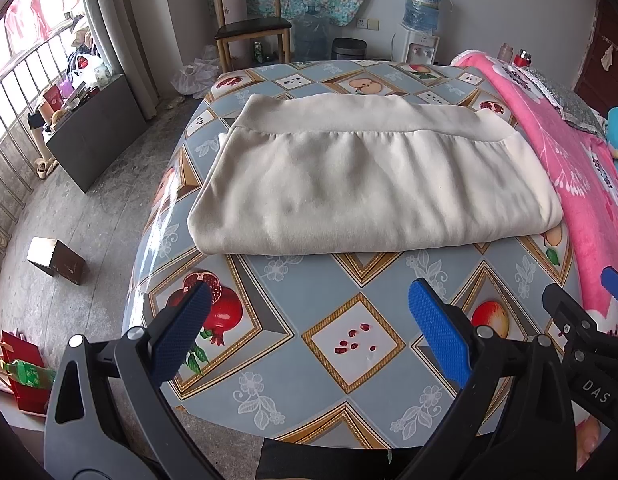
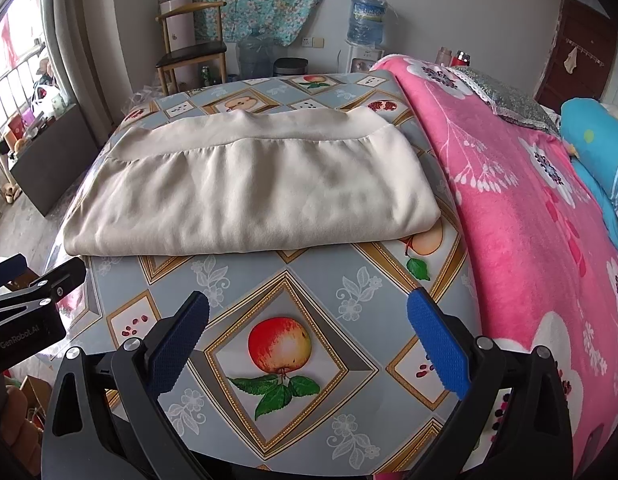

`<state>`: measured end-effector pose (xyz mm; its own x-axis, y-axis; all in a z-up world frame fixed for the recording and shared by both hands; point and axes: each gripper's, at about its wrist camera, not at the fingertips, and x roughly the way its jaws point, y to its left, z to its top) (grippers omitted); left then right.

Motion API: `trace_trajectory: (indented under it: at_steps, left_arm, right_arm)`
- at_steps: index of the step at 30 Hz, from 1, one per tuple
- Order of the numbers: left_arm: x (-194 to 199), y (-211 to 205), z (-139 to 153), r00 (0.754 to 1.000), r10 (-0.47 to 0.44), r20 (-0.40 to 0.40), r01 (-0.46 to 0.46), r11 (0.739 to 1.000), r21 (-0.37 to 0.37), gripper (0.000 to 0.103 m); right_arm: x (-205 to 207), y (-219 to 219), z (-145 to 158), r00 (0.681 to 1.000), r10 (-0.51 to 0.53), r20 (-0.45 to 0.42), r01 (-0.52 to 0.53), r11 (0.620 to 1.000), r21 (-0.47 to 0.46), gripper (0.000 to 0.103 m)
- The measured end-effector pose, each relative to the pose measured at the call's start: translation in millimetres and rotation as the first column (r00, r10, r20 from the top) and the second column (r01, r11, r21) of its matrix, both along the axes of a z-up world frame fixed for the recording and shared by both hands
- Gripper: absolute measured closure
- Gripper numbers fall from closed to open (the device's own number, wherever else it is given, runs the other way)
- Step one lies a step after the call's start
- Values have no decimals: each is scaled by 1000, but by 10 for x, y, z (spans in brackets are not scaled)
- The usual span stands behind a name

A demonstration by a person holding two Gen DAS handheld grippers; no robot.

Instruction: Fold large clothes

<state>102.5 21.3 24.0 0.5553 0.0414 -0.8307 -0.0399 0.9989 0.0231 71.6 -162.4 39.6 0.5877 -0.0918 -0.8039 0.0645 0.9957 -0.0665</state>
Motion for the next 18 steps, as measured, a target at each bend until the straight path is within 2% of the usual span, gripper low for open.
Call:
trace_trajectory:
  at_steps: [18]
  left_arm:
    - [6, 0, 8, 1000, 1, 0, -1, 1000, -1, 8]
  right_arm:
    - [5, 2, 4, 1000, -1, -2, 1, 1000, 1, 6]
